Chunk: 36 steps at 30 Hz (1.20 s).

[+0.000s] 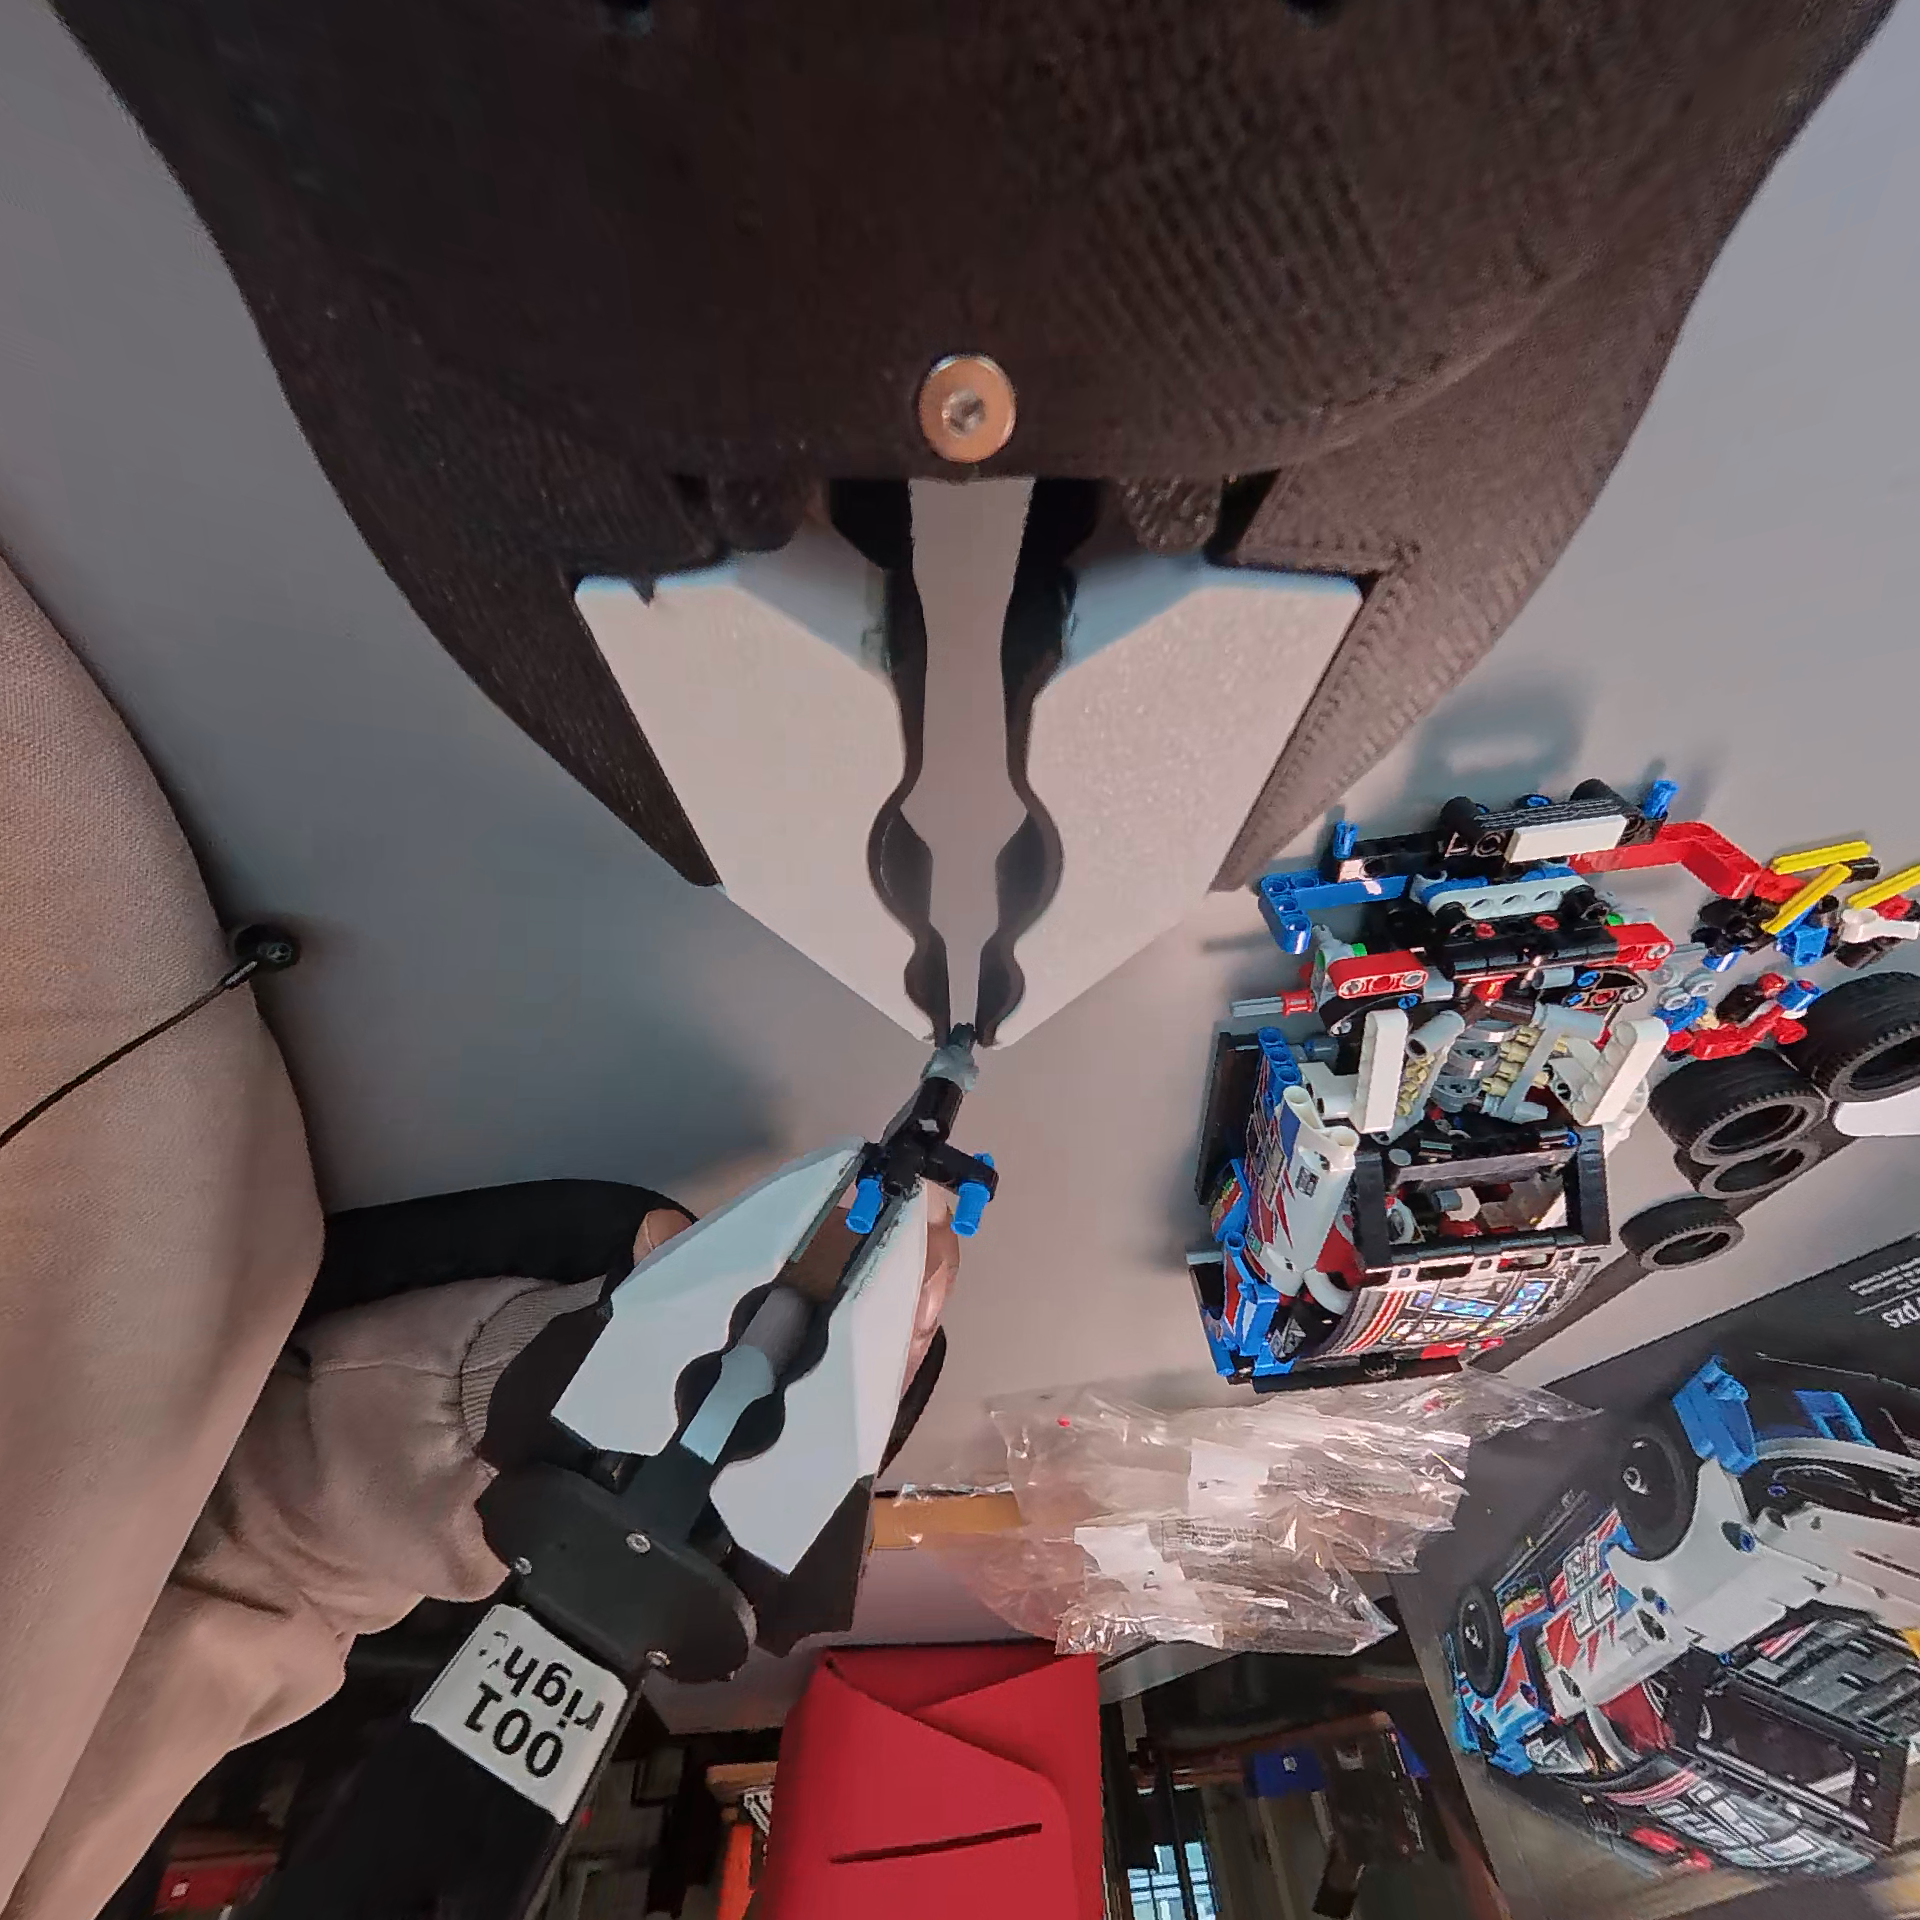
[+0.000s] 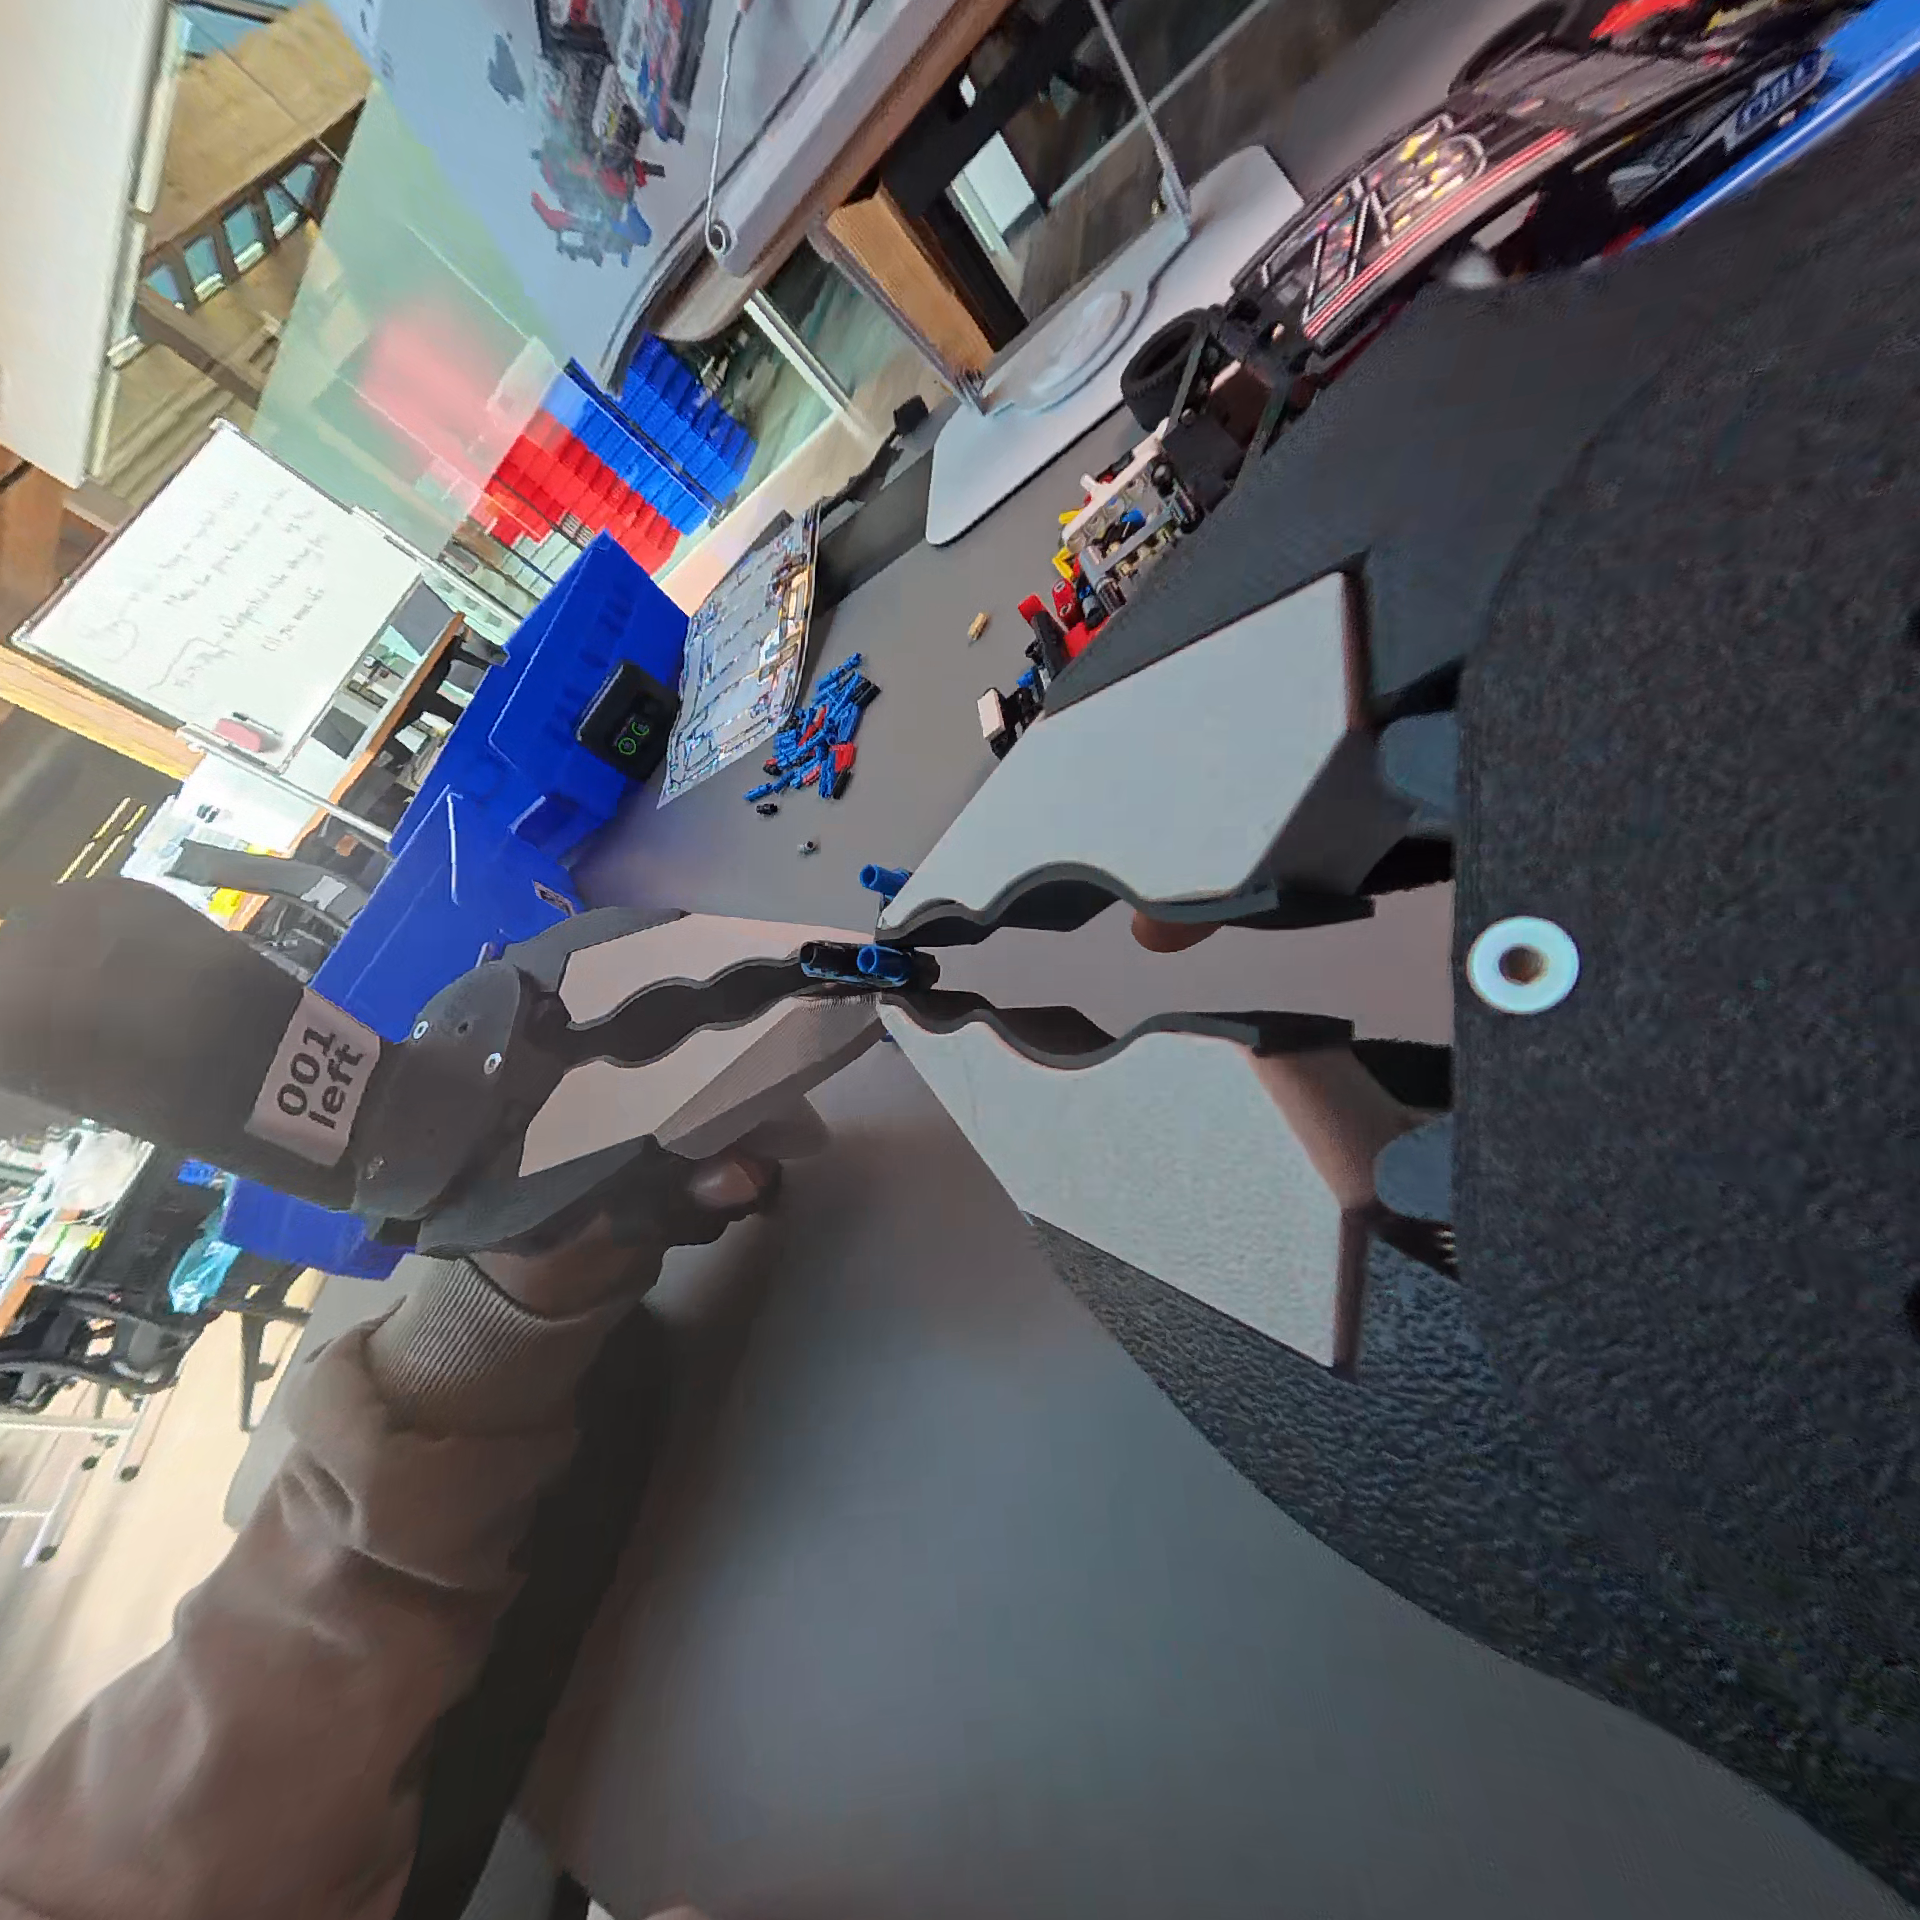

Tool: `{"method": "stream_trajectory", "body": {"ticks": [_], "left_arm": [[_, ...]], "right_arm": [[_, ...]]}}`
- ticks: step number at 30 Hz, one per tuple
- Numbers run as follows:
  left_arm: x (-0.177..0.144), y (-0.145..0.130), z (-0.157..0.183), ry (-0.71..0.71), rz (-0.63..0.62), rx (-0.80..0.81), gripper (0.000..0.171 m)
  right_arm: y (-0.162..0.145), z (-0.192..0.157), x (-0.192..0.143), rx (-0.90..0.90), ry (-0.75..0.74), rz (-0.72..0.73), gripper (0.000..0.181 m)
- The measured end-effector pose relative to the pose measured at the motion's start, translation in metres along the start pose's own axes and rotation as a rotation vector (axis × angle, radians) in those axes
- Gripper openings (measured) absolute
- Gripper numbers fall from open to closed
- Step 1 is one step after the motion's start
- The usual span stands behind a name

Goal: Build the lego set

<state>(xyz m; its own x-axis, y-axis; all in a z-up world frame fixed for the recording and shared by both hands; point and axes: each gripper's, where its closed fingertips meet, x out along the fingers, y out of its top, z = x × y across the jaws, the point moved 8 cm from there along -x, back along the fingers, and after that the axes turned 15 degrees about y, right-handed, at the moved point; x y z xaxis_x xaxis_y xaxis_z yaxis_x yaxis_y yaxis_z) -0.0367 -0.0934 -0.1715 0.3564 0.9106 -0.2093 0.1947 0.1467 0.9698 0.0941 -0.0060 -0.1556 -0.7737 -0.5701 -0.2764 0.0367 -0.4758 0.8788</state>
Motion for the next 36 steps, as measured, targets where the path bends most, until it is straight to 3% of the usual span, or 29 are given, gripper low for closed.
{"method": "stream_trajectory", "body": {"ticks": [18,26,36], "left_arm": [[0.0,0.0,0.0,0.02,0.001,0.013,0.001],[-0.007,0.01,-0.001,0.004,0.072,-0.026,0.021],[-0.004,0.013,0.01,-0.015,0.076,0.024,0.009]], "right_arm": [[0.001,0.0,-0.001,-0.019,-0.022,0.006,0.006],[0.0,0.0,-0.002,-0.007,-0.015,0.021,0.006],[-0.001,-0.004,0.001,-0.014,0.015,0.017,0.006]]}}
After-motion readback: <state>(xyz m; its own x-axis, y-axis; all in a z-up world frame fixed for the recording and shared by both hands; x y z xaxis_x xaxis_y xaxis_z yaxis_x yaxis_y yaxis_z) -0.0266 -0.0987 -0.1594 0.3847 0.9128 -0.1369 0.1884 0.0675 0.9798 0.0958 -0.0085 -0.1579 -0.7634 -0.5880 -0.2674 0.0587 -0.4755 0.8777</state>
